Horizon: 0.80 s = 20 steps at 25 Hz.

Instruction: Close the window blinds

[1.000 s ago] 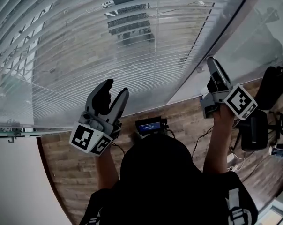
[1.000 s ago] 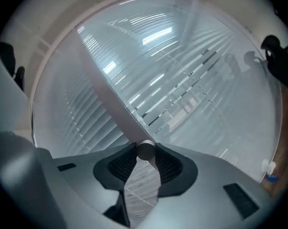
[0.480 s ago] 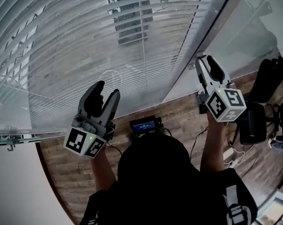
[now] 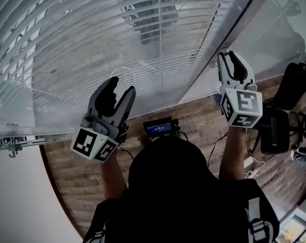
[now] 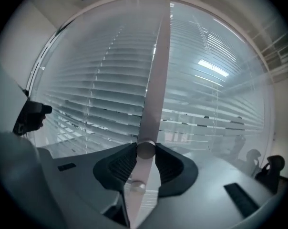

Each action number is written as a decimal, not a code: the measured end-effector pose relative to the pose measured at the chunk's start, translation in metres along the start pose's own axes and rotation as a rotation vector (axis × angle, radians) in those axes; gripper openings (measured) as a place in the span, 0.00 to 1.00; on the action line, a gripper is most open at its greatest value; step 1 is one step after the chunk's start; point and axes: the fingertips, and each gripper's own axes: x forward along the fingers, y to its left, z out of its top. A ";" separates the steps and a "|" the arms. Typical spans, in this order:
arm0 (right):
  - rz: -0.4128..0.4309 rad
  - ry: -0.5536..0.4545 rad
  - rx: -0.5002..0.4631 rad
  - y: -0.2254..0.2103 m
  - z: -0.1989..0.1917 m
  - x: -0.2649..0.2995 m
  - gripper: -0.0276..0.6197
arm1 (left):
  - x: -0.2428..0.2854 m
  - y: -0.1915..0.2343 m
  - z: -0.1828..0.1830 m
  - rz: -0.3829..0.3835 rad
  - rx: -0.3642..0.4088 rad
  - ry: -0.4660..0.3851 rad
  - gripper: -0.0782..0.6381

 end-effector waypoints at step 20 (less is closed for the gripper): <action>0.186 -0.070 0.498 0.000 -0.011 -0.002 0.27 | -0.001 0.000 -0.008 -0.003 -0.002 0.007 0.40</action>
